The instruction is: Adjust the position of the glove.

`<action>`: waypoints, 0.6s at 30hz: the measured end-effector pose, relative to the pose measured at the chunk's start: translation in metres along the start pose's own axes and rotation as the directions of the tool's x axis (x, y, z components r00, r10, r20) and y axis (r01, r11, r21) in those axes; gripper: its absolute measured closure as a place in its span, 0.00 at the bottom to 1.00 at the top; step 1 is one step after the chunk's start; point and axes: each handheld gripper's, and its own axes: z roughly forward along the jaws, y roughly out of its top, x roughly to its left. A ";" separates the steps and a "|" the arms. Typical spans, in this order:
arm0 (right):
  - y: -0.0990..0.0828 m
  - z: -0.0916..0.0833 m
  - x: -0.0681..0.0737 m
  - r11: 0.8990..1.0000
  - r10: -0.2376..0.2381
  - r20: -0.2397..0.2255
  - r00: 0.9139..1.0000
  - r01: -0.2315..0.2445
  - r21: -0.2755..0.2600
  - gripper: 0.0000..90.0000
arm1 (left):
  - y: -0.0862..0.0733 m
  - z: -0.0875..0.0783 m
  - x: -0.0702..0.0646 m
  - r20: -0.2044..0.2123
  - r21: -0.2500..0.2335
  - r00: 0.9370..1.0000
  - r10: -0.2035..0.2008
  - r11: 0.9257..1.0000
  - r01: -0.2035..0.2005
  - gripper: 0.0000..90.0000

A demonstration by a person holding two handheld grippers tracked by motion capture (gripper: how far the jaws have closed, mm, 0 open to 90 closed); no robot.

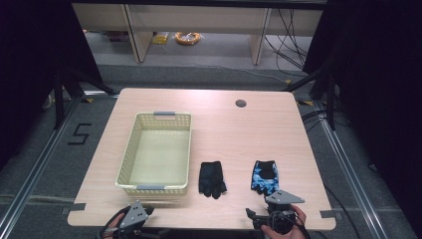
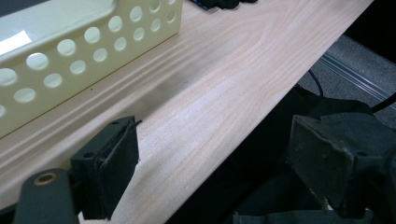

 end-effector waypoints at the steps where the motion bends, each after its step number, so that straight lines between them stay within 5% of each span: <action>1: 0.000 -0.001 0.000 1.000 0.006 0.005 1.000 -0.006 0.004 0.25 | 0.000 0.000 -0.001 0.001 0.000 1.000 -0.022 1.000 0.022 0.18; 4: 0.000 -0.001 0.000 1.000 0.007 0.008 1.000 -0.007 0.006 0.26 | 0.000 0.000 0.000 -0.002 -0.002 1.000 0.002 1.000 -0.002 0.18; 6: 0.000 0.002 -0.003 1.000 -0.028 0.007 1.000 0.028 -0.008 0.27 | -0.001 0.002 -0.001 0.004 -0.029 1.000 -0.025 0.999 0.025 0.18; 11: 0.003 0.002 0.001 0.999 0.045 0.001 0.999 -0.045 -0.007 0.29 | 0.000 0.002 -0.001 0.005 -0.029 1.000 -0.023 0.999 0.023 0.18; 12: 0.004 0.001 -0.002 1.000 0.014 0.015 1.000 -0.014 -0.008 0.30 | 0.000 0.002 -0.001 0.003 -0.027 1.000 -0.023 0.999 0.023 0.18; 18: 0.011 0.007 -0.001 0.999 0.031 0.025 0.999 -0.030 -0.030 0.35 | 0.000 0.002 0.000 -0.001 -0.025 1.000 -0.019 1.000 0.019 0.18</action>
